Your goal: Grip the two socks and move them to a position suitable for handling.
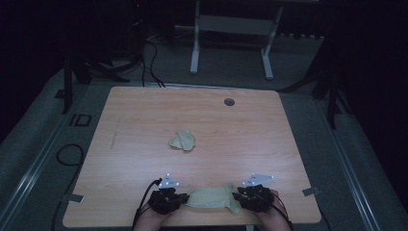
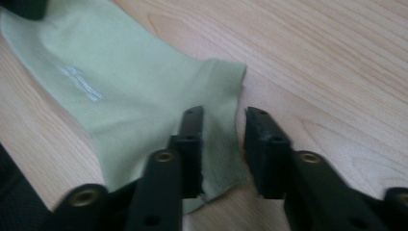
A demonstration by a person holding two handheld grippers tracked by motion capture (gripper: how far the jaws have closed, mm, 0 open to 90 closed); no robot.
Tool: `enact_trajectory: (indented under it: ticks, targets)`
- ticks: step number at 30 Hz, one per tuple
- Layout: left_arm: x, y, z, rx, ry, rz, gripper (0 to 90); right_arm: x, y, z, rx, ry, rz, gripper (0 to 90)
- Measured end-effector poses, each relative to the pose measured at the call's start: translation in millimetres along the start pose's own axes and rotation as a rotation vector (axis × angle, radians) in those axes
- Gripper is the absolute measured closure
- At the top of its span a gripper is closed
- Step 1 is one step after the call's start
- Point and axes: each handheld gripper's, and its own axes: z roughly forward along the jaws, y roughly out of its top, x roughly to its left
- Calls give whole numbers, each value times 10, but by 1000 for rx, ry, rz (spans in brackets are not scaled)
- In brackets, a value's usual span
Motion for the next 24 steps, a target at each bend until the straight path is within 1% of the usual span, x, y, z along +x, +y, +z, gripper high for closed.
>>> enact_trajectory:
  ticks: [2, 3, 5, 7, 8, 9, 11, 12, 13, 14, 15, 18, 20, 21, 22, 24]
  targets:
    - [1, 2, -15, -12, -26, -8, 716, -4, -11, 3, 7, -6, -6, 611]
    - [-5, 4, -27, -14, -25, -1, 669, -15, -8, -9, 2, 3, 3, 576]
    - [-22, 14, -57, -20, -28, 9, 543, -33, 14, -49, -12, -3, 2, 532]
    - [-30, 19, -107, -46, -22, 17, 499, -56, 51, -101, -34, 2, 3, 503]
    - [-30, 22, -131, -55, -20, 22, 453, -66, 75, -121, -40, 9, -2, 488]
    - [-23, 22, -164, -66, -16, 27, 431, -72, 103, -137, -44, 11, -12, 475]
    - [-10, 20, -226, -79, -14, 39, 412, -89, 168, -165, -56, 26, -20, 473]
    - [3, 16, -260, -83, -15, 41, 383, -94, 208, -175, -60, 29, -24, 473]
    - [17, 8, -299, -92, -16, 45, 378, -101, 250, -181, -65, 25, -35, 473]
    - [32, -8, -343, -94, -11, 63, 378, -112, 295, -180, -70, 34, -44, 474]
    - [53, -23, -376, -92, 1, 71, 378, -130, 356, -178, -76, 39, -48, 478]
    - [135, -83, -453, -98, 3, 64, 380, -157, 500, -150, -78, 43, -68, 490]
    - [188, -136, -495, -100, 24, 66, 382, -177, 612, -123, -81, 58, -68, 500]
    - [220, -161, -513, -92, 32, 65, 387, -178, 669, -104, -82, 63, -70, 501]
    - [258, -191, -536, -91, 52, 56, 388, -179, 727, -83, -86, 62, -73, 505]
    - [308, -228, -565, -91, 63, 45, 388, -179, 841, -20, -85, 76, -74, 504]
